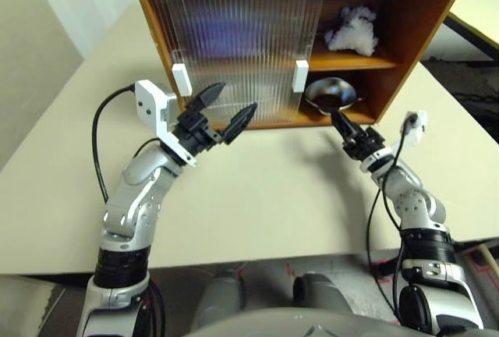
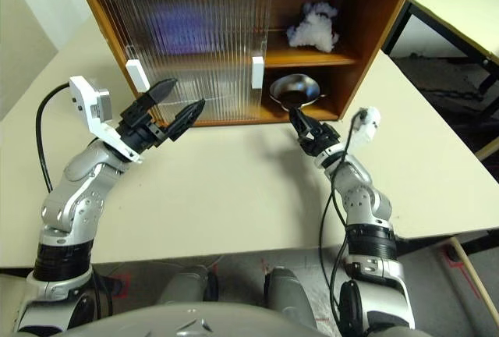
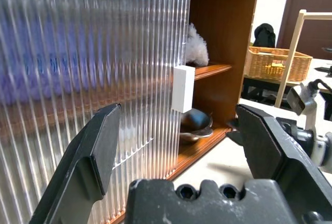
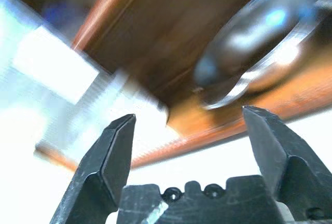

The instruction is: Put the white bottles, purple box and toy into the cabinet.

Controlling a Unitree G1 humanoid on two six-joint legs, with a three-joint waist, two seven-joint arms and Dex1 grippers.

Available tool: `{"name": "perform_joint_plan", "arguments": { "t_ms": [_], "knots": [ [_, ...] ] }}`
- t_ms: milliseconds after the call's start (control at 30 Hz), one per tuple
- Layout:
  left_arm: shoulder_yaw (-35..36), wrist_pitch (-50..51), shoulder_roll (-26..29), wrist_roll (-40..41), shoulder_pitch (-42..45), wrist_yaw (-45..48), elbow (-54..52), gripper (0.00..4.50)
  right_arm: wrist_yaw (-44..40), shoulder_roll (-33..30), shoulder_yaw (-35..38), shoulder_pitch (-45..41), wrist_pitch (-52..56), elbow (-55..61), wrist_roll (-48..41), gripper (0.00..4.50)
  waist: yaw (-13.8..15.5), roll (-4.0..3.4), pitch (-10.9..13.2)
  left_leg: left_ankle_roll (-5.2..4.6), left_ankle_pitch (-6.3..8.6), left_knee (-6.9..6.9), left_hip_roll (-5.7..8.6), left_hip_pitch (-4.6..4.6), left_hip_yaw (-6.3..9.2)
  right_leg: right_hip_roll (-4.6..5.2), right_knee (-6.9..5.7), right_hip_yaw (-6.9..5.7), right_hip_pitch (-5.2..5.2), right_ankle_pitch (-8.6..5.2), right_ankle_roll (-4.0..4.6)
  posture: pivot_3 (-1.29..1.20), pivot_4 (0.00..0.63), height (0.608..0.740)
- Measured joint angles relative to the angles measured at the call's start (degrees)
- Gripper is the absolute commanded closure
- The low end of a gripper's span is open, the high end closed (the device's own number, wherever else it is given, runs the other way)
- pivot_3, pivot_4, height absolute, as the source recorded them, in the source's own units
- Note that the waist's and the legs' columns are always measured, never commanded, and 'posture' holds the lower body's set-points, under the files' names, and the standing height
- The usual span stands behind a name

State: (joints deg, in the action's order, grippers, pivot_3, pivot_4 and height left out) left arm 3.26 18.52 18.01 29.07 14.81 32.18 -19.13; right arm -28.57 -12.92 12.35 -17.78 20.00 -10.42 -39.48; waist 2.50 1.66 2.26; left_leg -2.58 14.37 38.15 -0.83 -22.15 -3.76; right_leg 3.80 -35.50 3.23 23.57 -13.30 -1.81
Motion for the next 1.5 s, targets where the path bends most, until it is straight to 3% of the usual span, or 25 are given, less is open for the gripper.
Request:
{"name": "perform_joint_plan", "arguments": {
  "t_ms": [167, 300, 500, 700, 767, 833, 933, 967, 1500],
  "knots": [
    [0.01, -0.55, -0.11, -0.05, 0.0, 0.32, 0.28, 0.0, -6.72, -3.89, -7.55, 3.51, -7.09, 1.15, 10.31, 0.03, 0.03, 0.09, -0.05, 0.0, 0.0, 0.05, 0.02, 0.01, 0.0, 0.0, 0.0, -0.01, -0.03, -0.01, -0.01, 0.13, 0.0, 0.74],
    [-0.07, -0.92, -0.34, -0.15, 0.16, 0.61, 1.98, 0.0, -9.55, -5.6, -11.03, 1.94, -18.43, -7.45, 19.59, 0.03, -0.08, 0.18, -0.06, -0.01, -0.01, 0.14, 0.05, 0.15, -0.03, 0.0, 0.01, 0.01, -0.16, -0.01, -0.05, 0.13, 0.0, 0.74],
    [-0.09, -1.51, -0.56, -0.37, 0.34, 0.77, 2.13, 0.0, -13.86, -4.35, -12.86, -2.04, -26.57, -15.5, 24.02, 0.03, -0.21, 0.18, -0.06, -0.01, -0.03, 0.13, 0.01, 0.26, -0.02, -0.06, -0.06, 0.07, -0.19, 0.03, 0.01, 0.15, 0.0, 0.74],
    [-0.1, -1.7, -0.96, -0.65, 0.37, 0.75, 2.17, 0.0, -14.68, -0.62, -15.54, -6.38, -29.3, -16.01, 26.4, 2.06, 0.03, 0.19, -0.07, 0.01, -0.02, 0.11, 0.0, 0.32, -0.01, -0.05, -0.1, 0.08, -0.23, 0.02, 0.03, 0.16, 0.0, 0.74],
    [-0.08, -1.74, -0.98, -0.77, 0.37, 0.7, 2.17, 0.0, -14.34, 0.16, -16.03, -6.75, -29.26, -14.78, 26.92, 2.96, 0.11, 0.19, -0.07, 0.01, -0.02, 0.1, 0.0, 0.32, -0.01, -0.03, -0.1, 0.07, -0.22, 0.02, 0.03, 0.16, 0.0, 0.74],
    [0.03, -1.85, -0.98, -0.88, 0.32, 0.54, 2.17, 0.0, -13.18, 1.02, -16.35, -7.81, -28.68, -13.0, 27.65, 3.27, 0.33, 0.22, -0.09, 0.05, 0.01, 0.09, 0.01, 0.31, -0.01, 0.02, -0.15, 0.05, -0.2, 0.03, 0.04, 0.16, 0.0, 0.74],
    [-0.03, -1.98, -1.39, -0.98, 0.29, 0.24, 2.16, 0.0, -8.88, 3.76, -17.14, -10.04, -26.91, -8.44, 29.57, 4.32, 0.13, 0.22, -0.09, 0.27, 0.13, 0.08, -0.01, 0.34, -0.02, 0.02, -0.3, 0.05, -0.13, 0.06, 0.1, 0.16, 0.0, 0.74],
    [-0.04, -2.0, -1.51, -0.99, 0.29, 0.17, 2.16, 0.0, -7.21, 4.56, -17.28, -11.09, -25.84, -6.68, 29.88, 4.47, 0.13, 0.22, -0.09, 0.29, 0.14, 0.06, -0.01, 0.36, -0.01, 0.01, -0.33, 0.04, -0.13, 0.08, 0.13, 0.16, 0.0, 0.74],
    [-0.06, -2.69, -1.74, -1.14, 0.27, -0.21, 2.18, 0.0, 12.85, 10.53, -18.14, -15.09, -16.59, -0.79, 38.31, 4.47, 0.11, 0.31, -0.15, 0.29, 0.13, 0.01, 0.01, 0.38, -0.03, 0.04, -0.35, 0.01, -0.13, 0.06, 0.17, 0.16, 0.0, 0.74]
  ]
}}
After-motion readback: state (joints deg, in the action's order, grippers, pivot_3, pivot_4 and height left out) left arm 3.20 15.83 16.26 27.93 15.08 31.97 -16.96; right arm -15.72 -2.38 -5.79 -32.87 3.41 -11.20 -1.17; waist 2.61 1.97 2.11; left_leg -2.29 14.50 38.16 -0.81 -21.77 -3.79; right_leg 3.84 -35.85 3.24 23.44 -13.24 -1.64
